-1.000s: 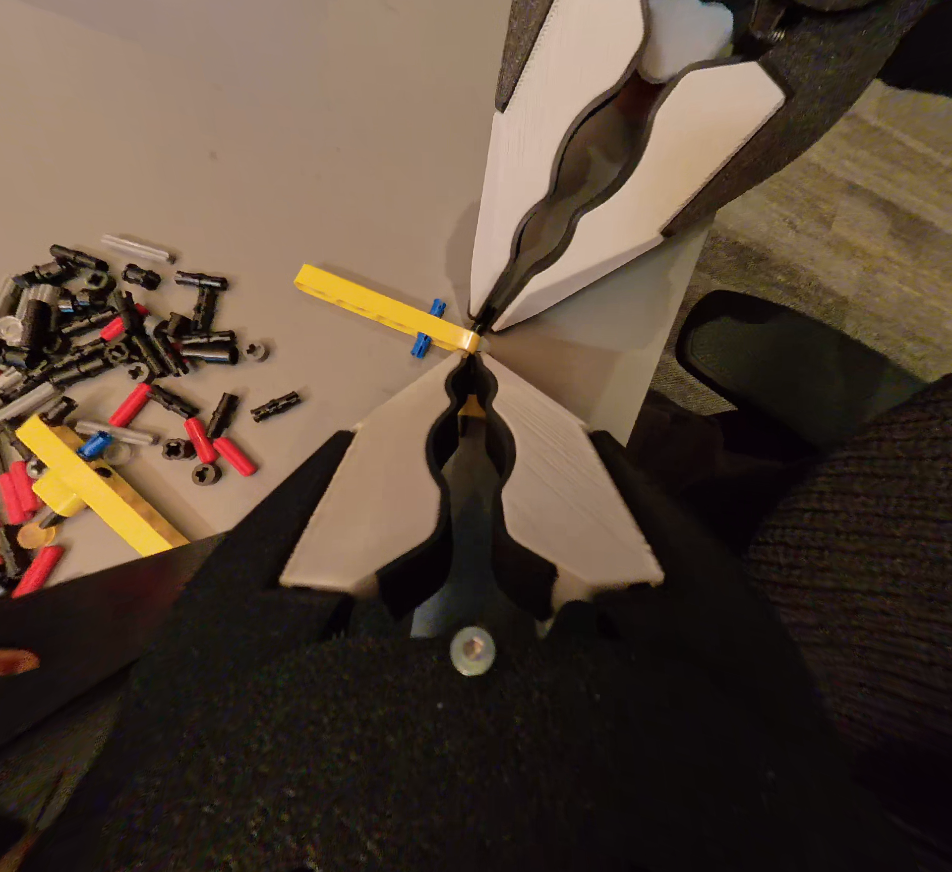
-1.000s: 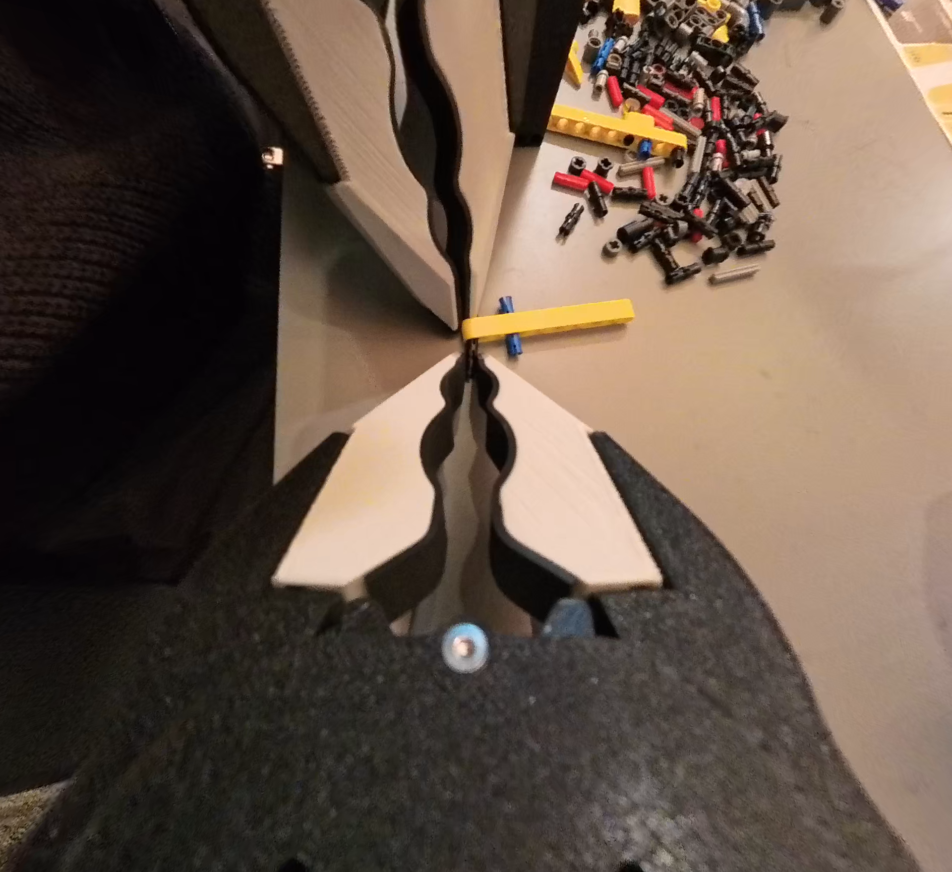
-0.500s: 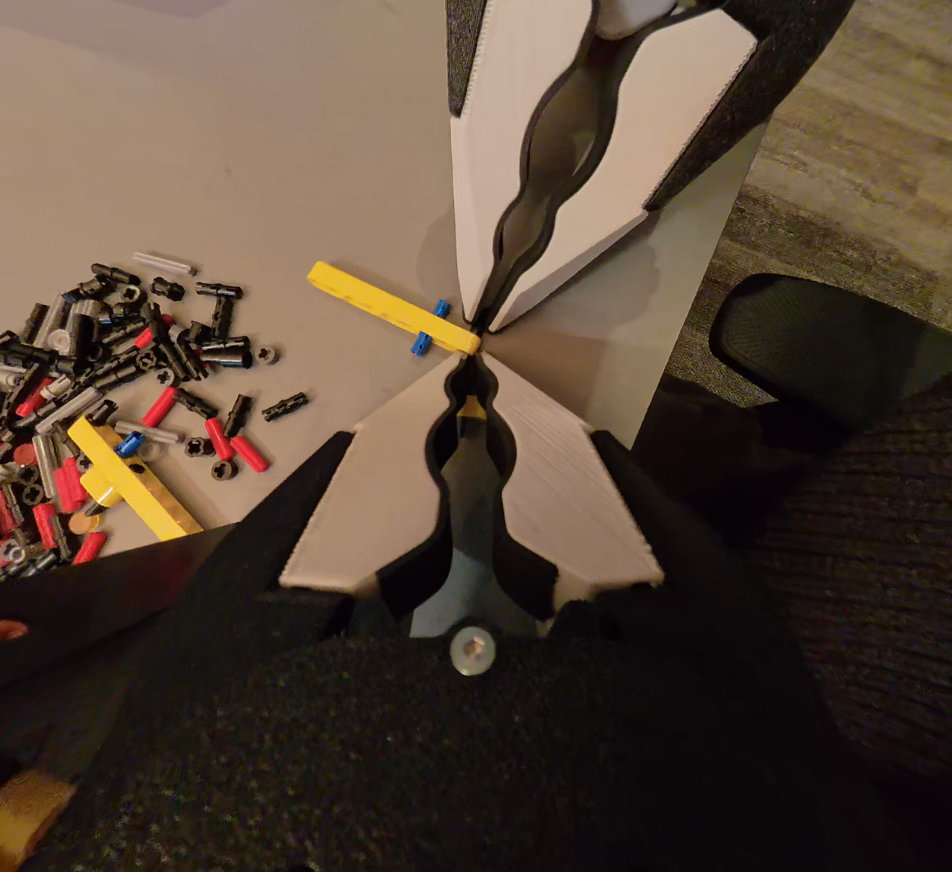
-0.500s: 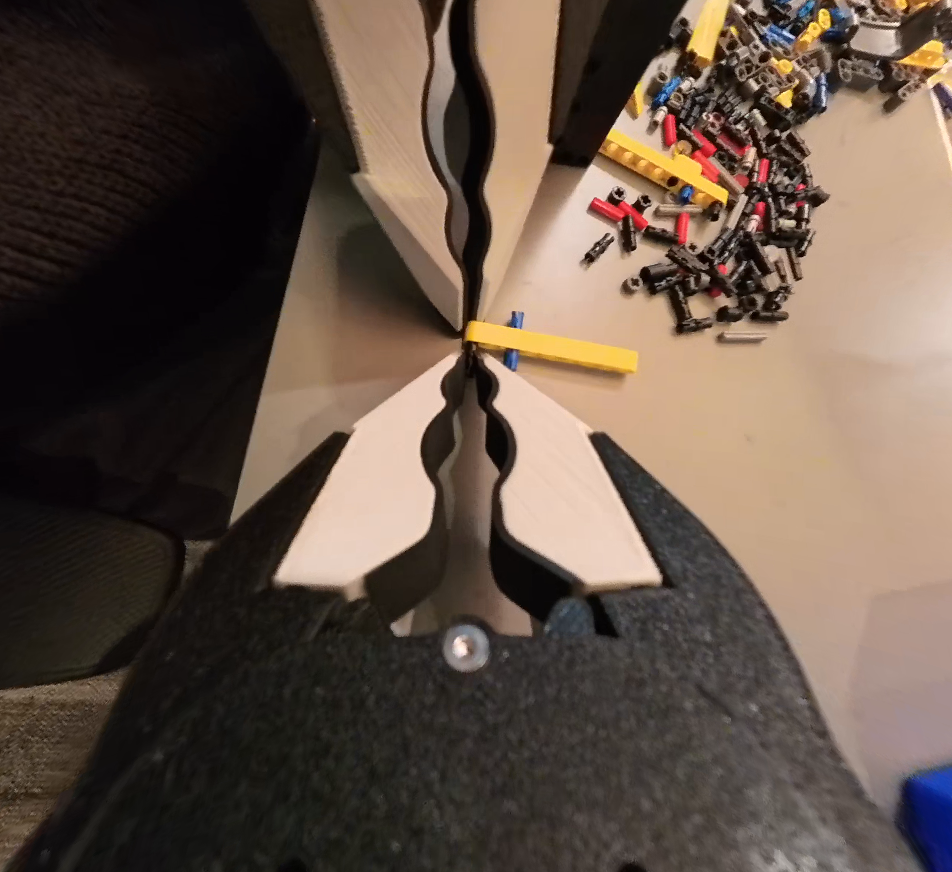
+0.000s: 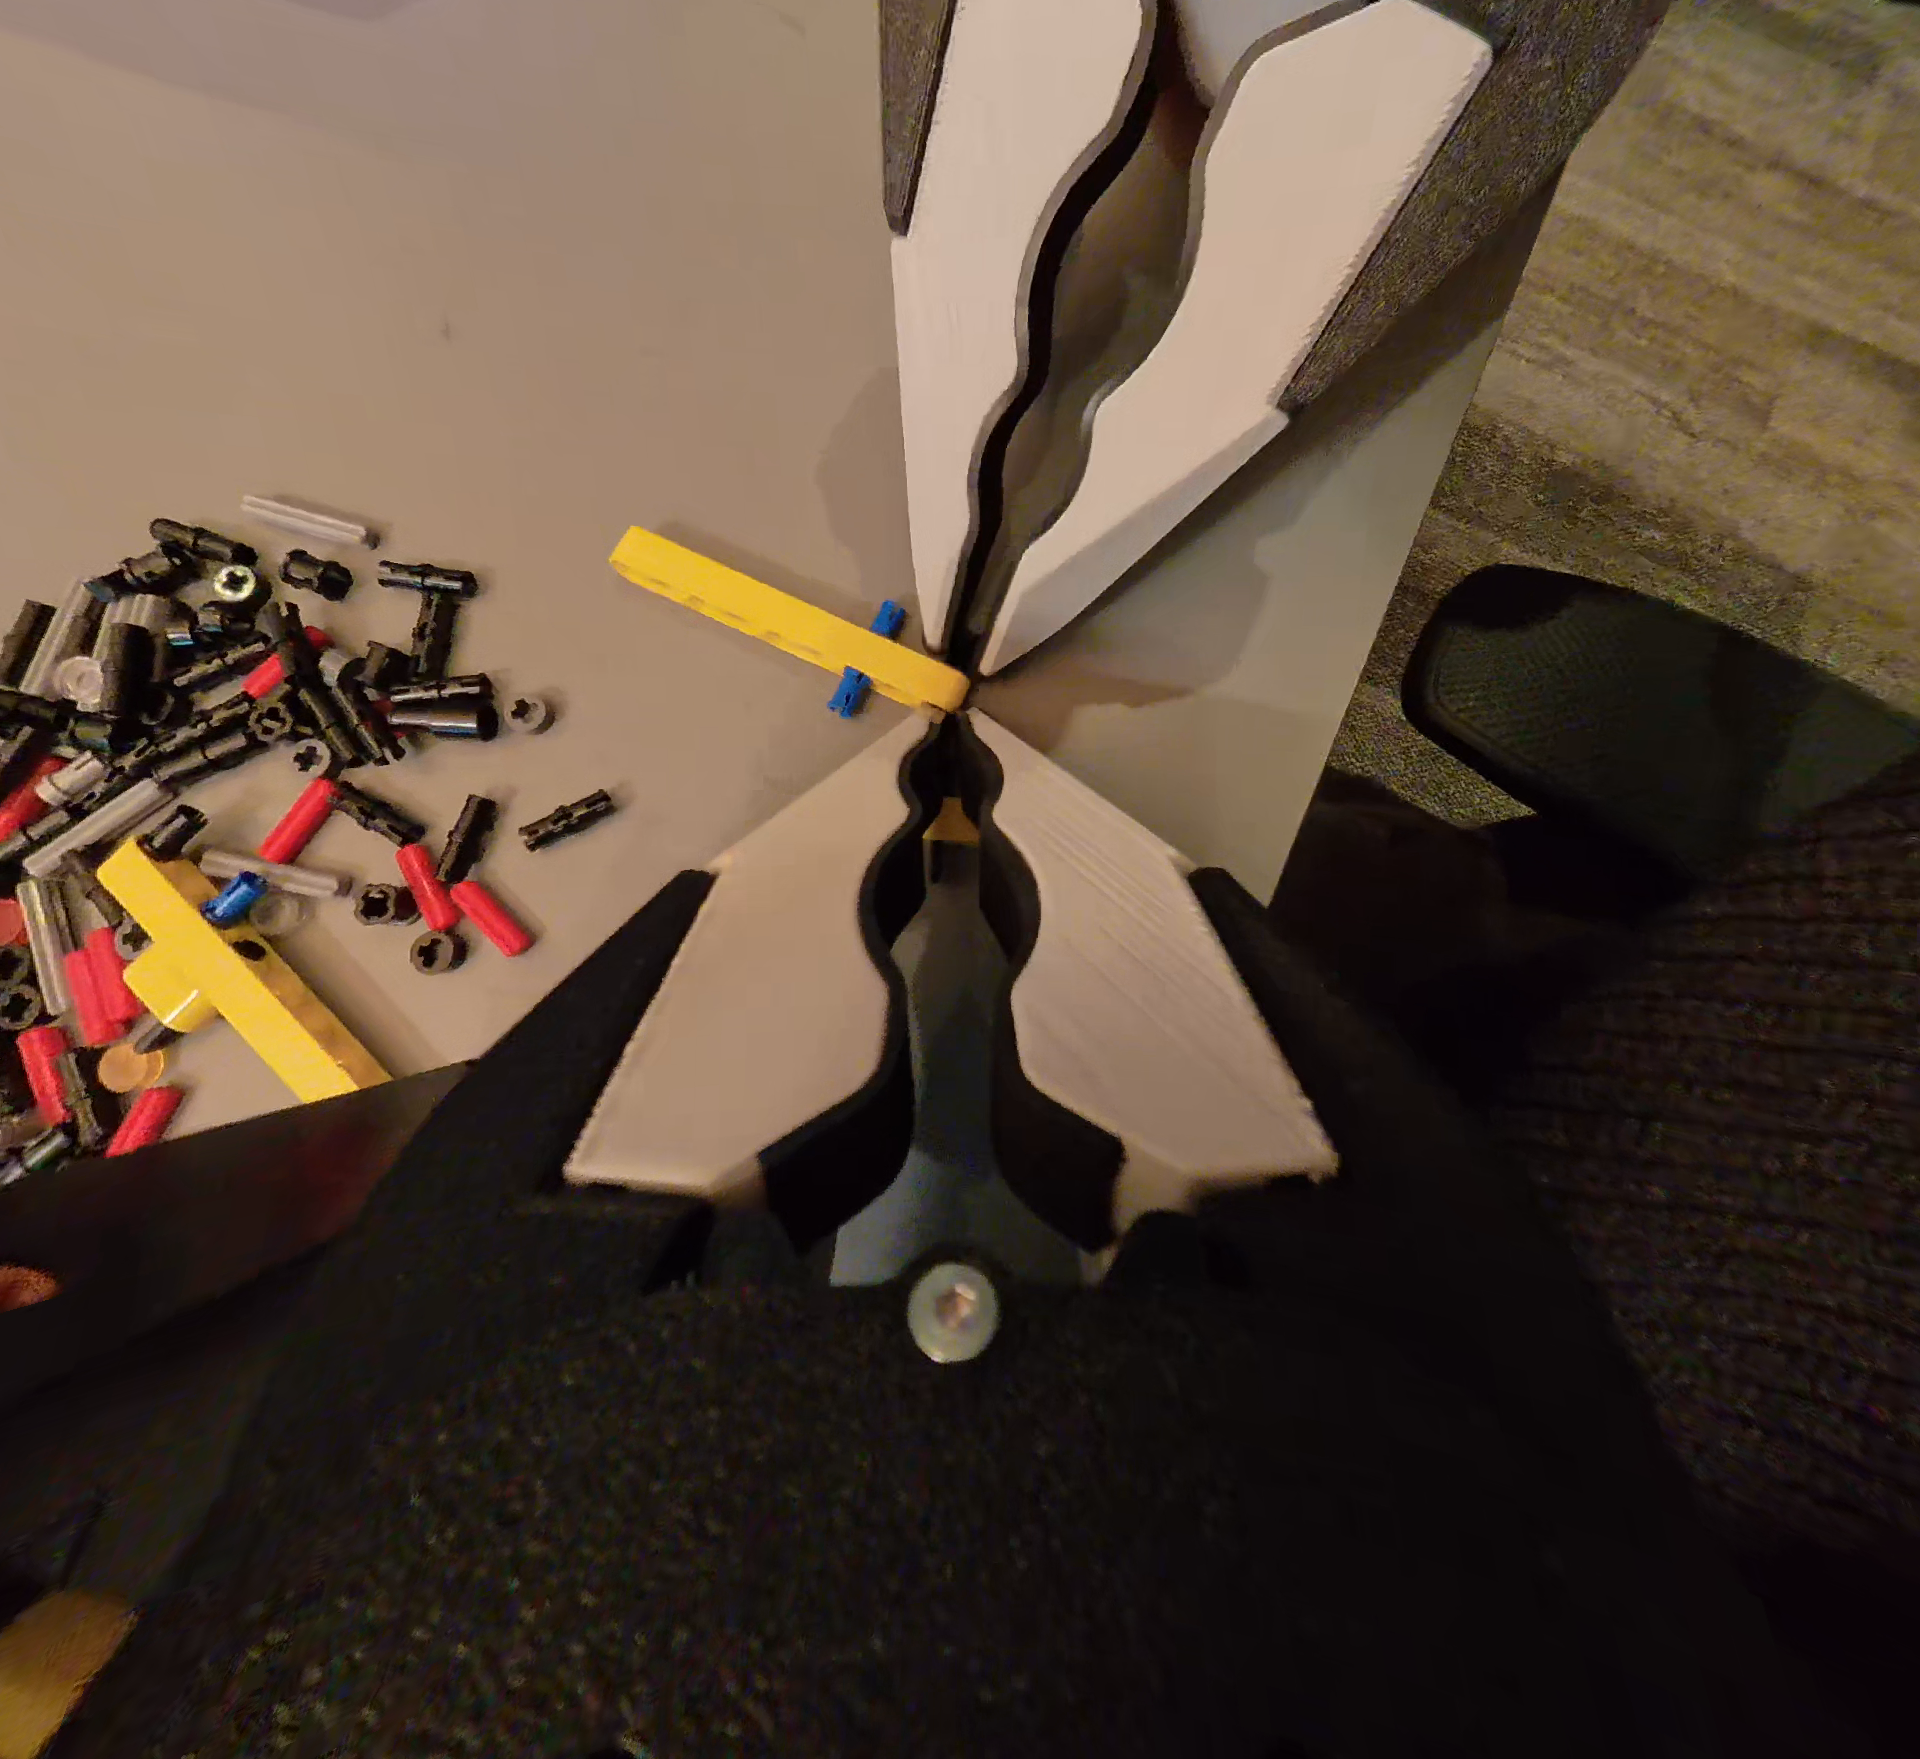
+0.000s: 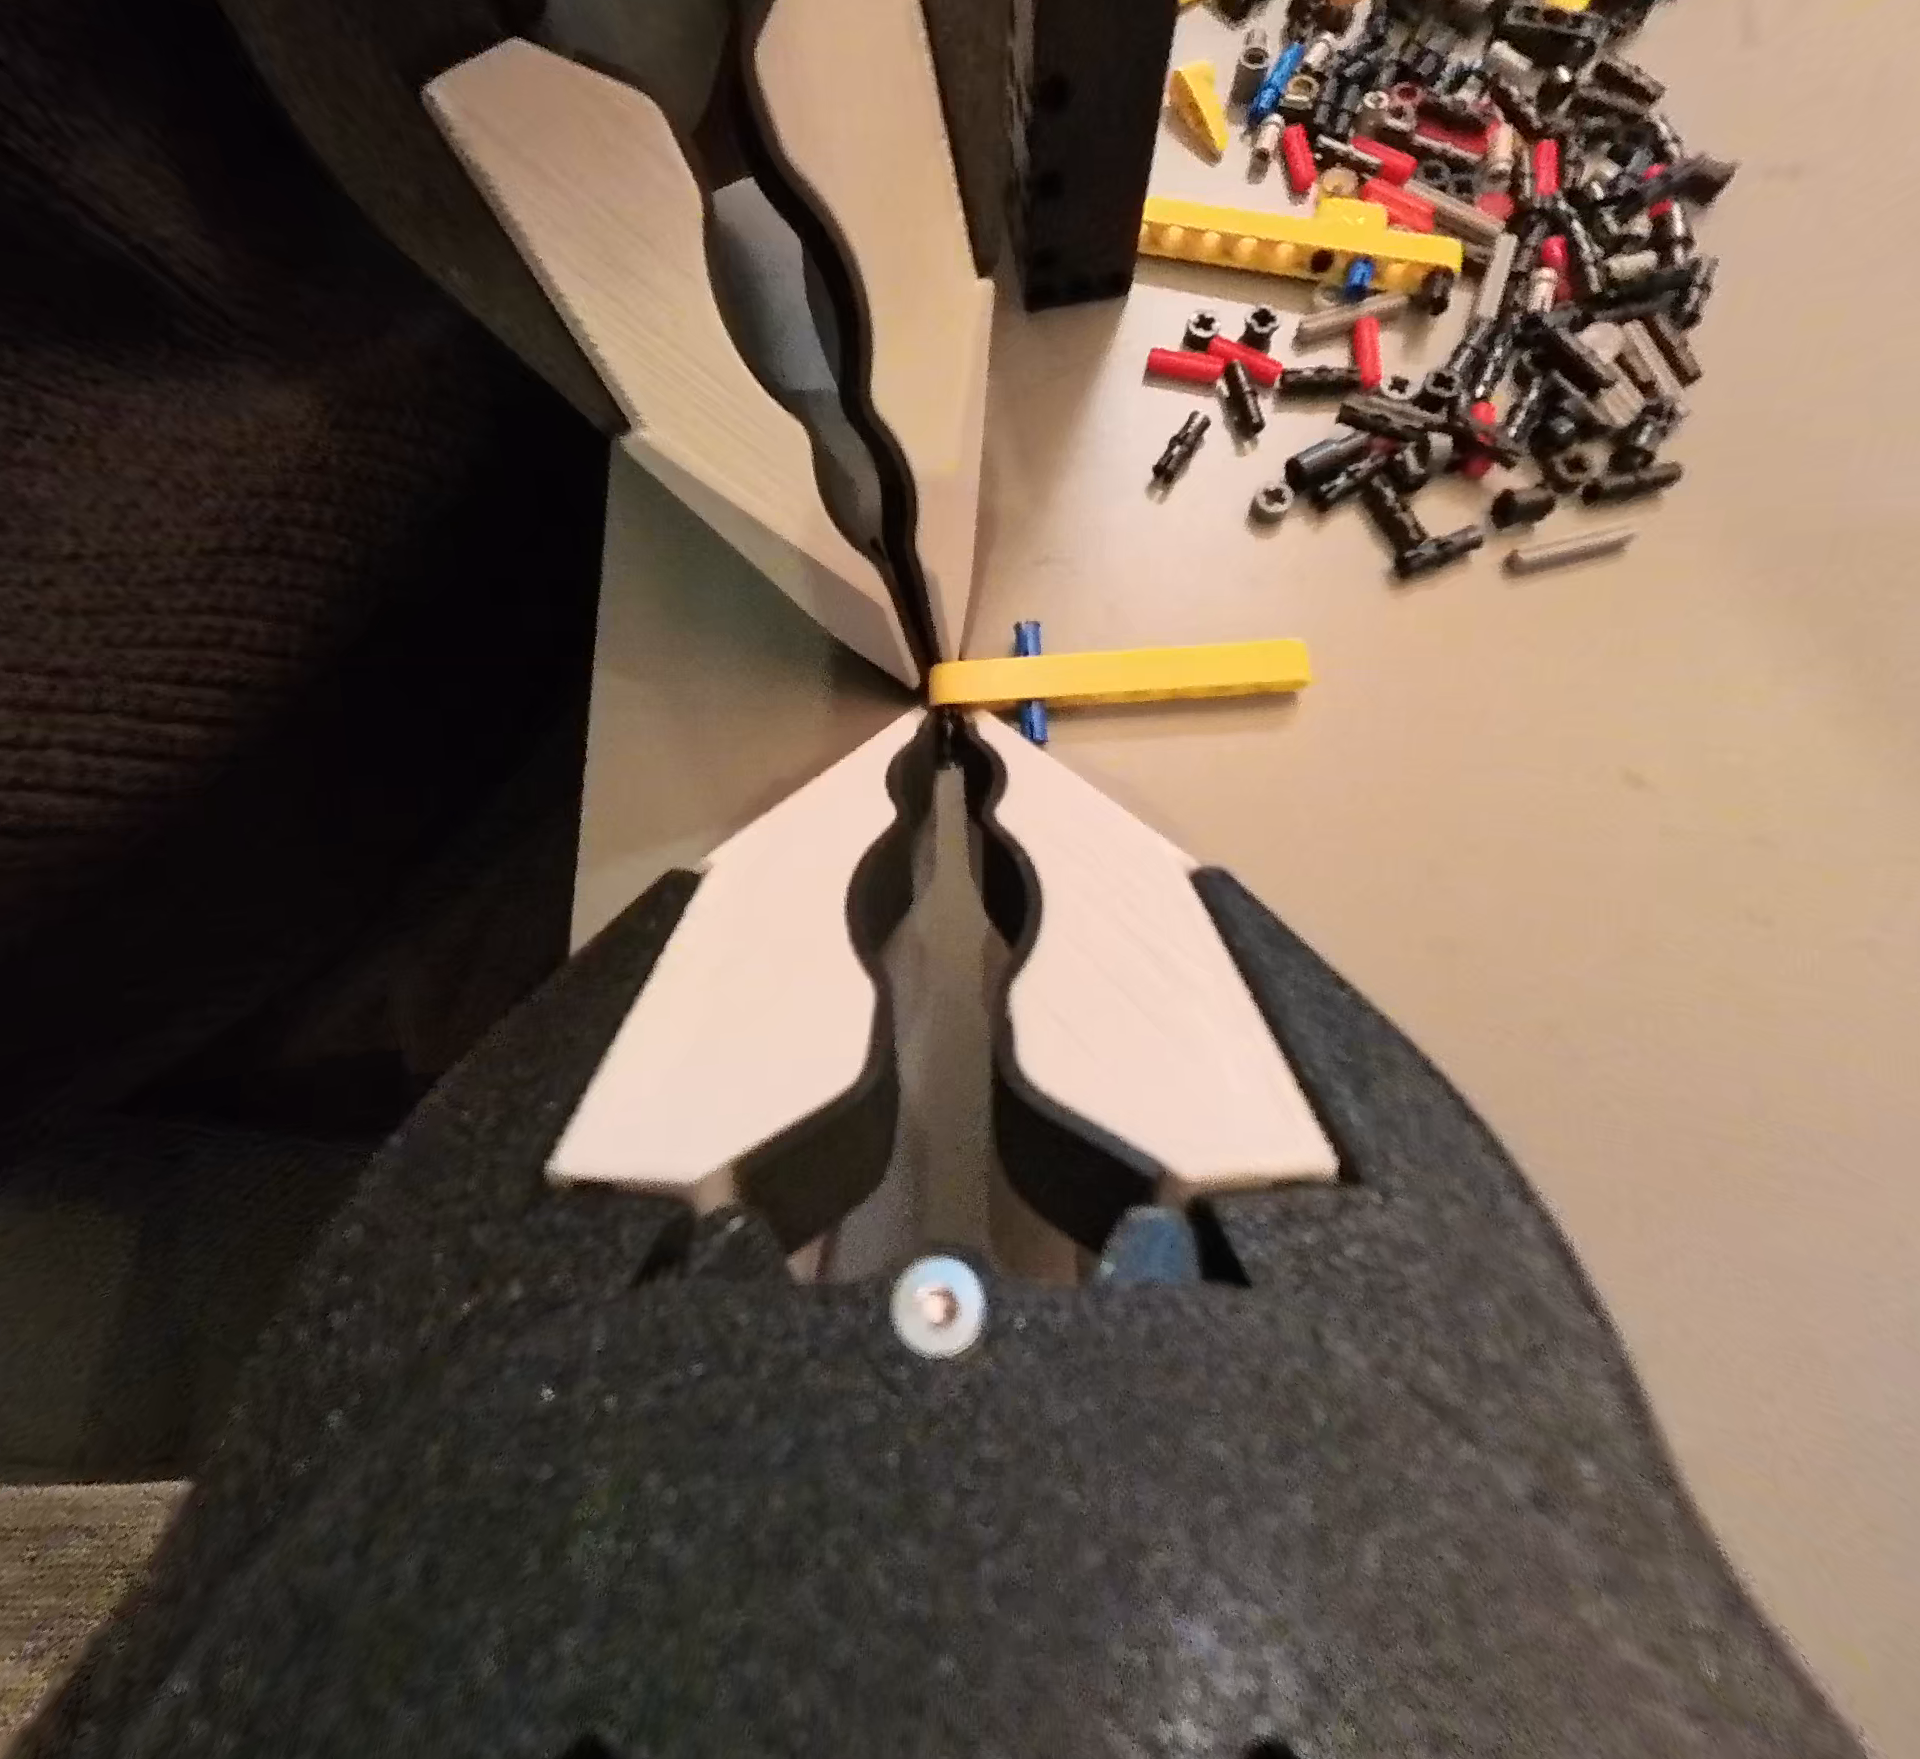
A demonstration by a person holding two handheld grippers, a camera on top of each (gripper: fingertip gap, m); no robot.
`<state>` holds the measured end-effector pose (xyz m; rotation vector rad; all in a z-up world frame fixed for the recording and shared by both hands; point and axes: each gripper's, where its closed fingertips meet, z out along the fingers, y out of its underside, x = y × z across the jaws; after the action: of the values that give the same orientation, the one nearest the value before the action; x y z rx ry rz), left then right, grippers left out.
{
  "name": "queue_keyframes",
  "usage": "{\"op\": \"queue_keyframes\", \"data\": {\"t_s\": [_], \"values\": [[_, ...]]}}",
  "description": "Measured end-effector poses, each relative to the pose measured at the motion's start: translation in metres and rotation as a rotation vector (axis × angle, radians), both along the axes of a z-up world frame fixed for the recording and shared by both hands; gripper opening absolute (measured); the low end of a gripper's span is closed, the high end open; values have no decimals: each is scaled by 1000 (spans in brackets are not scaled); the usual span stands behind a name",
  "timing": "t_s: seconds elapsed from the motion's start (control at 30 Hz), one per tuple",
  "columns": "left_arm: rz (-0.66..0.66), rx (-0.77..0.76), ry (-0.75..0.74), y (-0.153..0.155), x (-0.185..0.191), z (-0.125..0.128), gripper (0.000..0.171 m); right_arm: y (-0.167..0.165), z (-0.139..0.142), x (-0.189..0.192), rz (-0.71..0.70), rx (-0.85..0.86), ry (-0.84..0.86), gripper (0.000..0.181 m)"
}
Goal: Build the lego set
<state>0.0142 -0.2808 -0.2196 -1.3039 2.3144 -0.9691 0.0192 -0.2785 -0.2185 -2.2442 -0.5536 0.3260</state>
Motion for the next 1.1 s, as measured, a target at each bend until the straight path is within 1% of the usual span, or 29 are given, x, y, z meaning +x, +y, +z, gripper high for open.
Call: {"op": "queue_keyframes", "data": {"t_s": [0.07,0.2,0.5,0.67,0.8,0.93,1.03,1.1], "values": [[-6,5,-3,0,0,0,1,-3,0,5,-27,8,-10,8],[-10,1,-7,0,0,0,1,-7,1,8,-50,10,5,8],[-7,29,-43,0,1,0,0,-2,0,5,-19,17,-31,3],[0,1,-28,0,1,1,0,-1,0,4,-16,30,-62,2],[-12,17,-13,0,2,1,0,-1,0,4,-12,18,-28,1],[-9,-7,-25,0,2,1,0,-1,0,4,4,17,-60,1],[-4,-11,-38,0,2,1,0,-1,0,5,-19,6,-82,2],[6,-25,-45,0,1,1,0,-1,-1,6,-60,-18,-61,3]]}}
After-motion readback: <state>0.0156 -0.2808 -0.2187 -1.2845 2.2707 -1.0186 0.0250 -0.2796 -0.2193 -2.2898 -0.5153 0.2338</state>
